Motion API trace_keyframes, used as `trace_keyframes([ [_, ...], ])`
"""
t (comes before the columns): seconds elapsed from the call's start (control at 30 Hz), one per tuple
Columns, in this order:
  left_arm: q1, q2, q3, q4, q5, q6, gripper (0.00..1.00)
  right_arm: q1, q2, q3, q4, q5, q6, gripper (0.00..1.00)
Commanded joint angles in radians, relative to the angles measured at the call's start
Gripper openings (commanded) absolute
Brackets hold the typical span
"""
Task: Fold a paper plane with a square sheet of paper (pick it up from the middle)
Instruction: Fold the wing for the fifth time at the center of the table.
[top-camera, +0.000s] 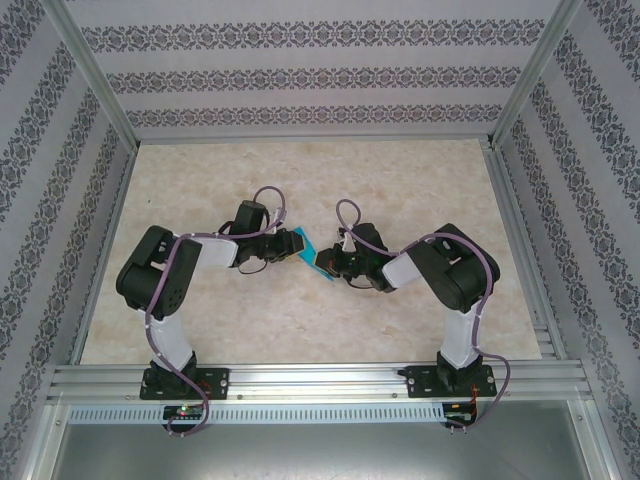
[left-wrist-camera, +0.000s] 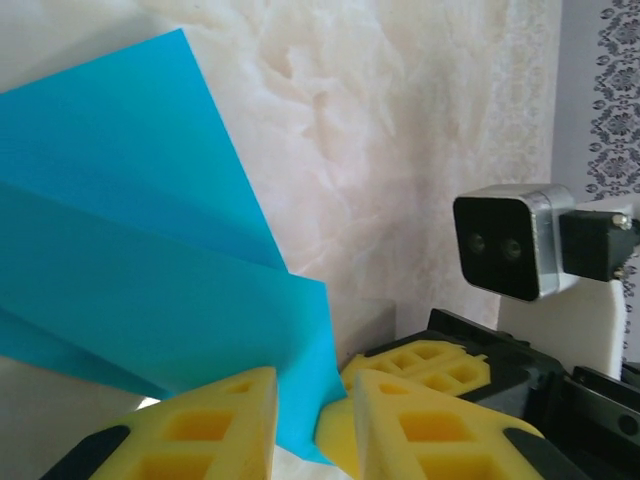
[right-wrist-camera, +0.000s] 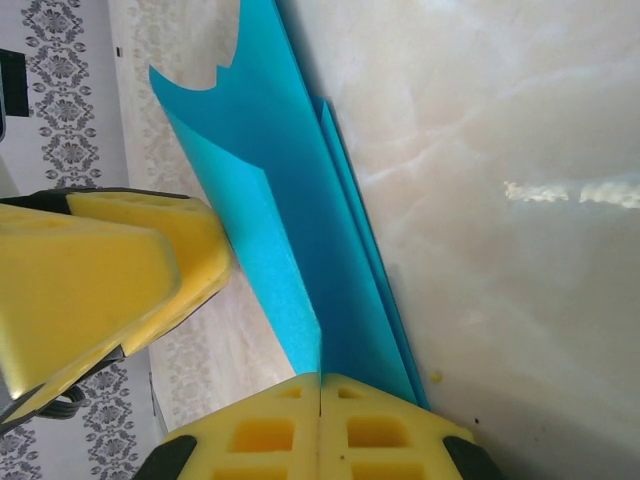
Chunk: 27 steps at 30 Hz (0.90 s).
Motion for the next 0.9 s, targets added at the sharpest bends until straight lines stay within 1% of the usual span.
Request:
trace_keyframes([
  [0.0,-0.011,0.008,0.032,-0.031,-0.035,0.013,0.27,-0.010,-0.005,0.018,-0.051,-0.013,-0.039,0.03],
  [0.27,-0.012,0.031,0.050,-0.040,-0.052,0.008,0.27,-0.010,-0.002,0.028,-0.069,-0.029,-0.047,0.04],
  [0.5,-0.011,0.052,0.065,-0.086,-0.098,0.003,0.26,-0.010,-0.026,0.057,-0.147,-0.032,-0.109,0.11],
  [0.6,-0.012,0.058,0.067,-0.099,-0.115,-0.005,0.25,-0.011,-0.042,0.076,-0.194,-0.036,-0.176,0.16],
  [0.73,-0.010,0.067,0.072,-0.118,-0.133,-0.016,0.25,-0.010,-0.073,0.105,-0.286,-0.021,-0.316,0.24],
  [0.87,-0.010,0.079,0.080,-0.137,-0.140,-0.026,0.25,-0.010,-0.088,0.143,-0.396,-0.005,-0.486,0.26],
])
